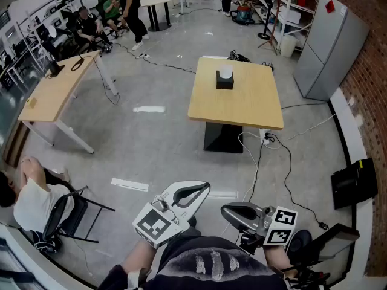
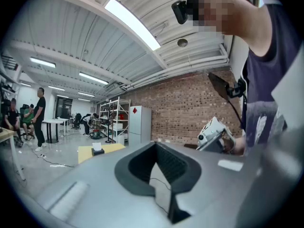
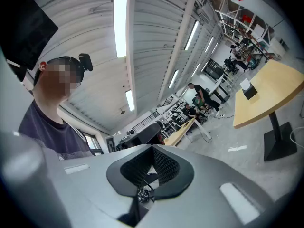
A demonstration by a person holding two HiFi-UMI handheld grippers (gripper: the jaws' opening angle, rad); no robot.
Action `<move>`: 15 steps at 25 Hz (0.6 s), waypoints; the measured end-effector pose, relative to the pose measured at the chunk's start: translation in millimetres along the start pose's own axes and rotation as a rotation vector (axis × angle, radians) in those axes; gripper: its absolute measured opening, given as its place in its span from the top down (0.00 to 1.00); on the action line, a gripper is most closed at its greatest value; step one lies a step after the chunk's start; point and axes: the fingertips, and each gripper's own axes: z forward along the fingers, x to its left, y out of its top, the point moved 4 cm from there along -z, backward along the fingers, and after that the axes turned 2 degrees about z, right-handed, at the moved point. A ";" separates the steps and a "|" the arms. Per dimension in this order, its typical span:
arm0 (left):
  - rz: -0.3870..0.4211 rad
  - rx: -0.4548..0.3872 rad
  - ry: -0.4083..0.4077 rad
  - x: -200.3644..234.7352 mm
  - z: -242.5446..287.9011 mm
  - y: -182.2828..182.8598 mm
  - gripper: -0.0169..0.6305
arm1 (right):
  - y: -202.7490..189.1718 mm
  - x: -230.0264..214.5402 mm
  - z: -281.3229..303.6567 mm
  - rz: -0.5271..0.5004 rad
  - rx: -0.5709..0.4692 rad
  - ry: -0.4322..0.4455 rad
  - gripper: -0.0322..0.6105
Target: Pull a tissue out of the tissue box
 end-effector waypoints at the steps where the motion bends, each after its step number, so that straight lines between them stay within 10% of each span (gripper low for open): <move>1: -0.001 0.000 0.003 12.3 -6.9 1.2 0.97 | 2.2 -1.1 13.7 -0.005 0.009 -0.010 0.96; 15: -0.030 -0.051 0.060 149.7 -68.7 -1.1 0.97 | 33.0 -42.4 159.0 -0.061 0.068 -0.108 0.96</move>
